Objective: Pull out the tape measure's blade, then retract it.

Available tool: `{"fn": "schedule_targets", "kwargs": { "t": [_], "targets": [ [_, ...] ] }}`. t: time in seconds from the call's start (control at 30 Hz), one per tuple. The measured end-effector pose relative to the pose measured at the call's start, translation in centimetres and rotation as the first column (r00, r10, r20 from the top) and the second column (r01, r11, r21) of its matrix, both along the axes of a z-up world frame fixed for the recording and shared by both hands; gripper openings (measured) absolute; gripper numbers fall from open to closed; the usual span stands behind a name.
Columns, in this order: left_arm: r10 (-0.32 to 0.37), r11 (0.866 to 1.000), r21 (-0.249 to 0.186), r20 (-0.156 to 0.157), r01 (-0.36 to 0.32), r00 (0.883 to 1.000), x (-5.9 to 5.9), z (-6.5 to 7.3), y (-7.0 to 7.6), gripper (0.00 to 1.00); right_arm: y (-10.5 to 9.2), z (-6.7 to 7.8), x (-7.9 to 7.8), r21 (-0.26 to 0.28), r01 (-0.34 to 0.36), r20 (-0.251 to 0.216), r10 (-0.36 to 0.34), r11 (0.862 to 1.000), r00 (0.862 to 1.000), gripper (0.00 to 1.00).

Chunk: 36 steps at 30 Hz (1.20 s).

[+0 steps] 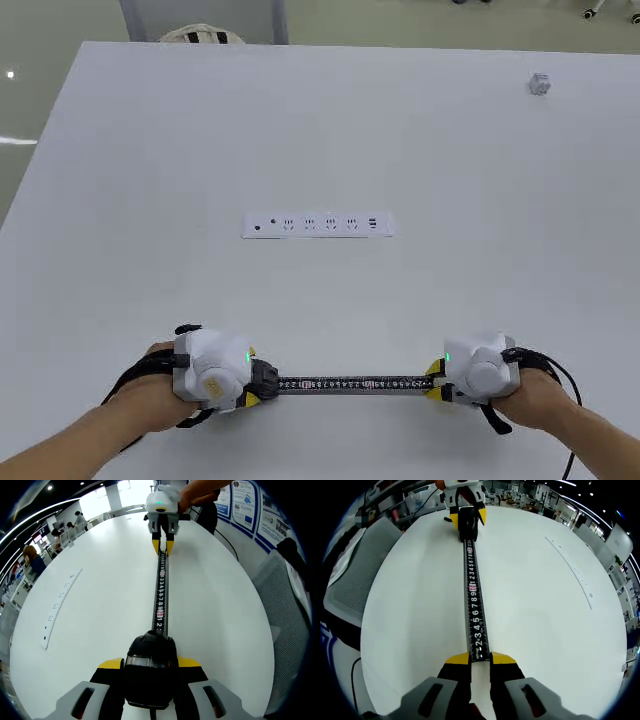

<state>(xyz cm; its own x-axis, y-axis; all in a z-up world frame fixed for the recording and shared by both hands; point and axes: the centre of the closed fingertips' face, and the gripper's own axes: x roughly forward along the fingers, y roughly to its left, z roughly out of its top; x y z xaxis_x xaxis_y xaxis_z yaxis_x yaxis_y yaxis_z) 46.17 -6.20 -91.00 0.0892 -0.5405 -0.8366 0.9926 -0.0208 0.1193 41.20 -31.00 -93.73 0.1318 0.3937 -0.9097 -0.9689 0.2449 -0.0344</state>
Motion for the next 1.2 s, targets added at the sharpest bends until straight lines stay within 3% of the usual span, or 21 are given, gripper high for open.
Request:
{"fn": "schedule_targets", "kwargs": {
  "t": [0.6, 1.2],
  "targets": [
    [-0.007, 1.0, -0.004, 0.01, 0.007, 1.0, -0.02, 0.03, -0.04, 0.35, -0.02, -0.16, 0.06, -0.029, -0.033, 0.003, 0.034, 0.999, 0.999, 0.15],
    [-0.021, 1.0, -0.019, 0.057, 0.022, 0.998, -0.01, 0.18, -0.07, 0.37, 0.15, 0.05, 0.11, -0.059, -0.078, 0.025, 0.08, 0.995, 0.996, 0.17]
  ]
}}
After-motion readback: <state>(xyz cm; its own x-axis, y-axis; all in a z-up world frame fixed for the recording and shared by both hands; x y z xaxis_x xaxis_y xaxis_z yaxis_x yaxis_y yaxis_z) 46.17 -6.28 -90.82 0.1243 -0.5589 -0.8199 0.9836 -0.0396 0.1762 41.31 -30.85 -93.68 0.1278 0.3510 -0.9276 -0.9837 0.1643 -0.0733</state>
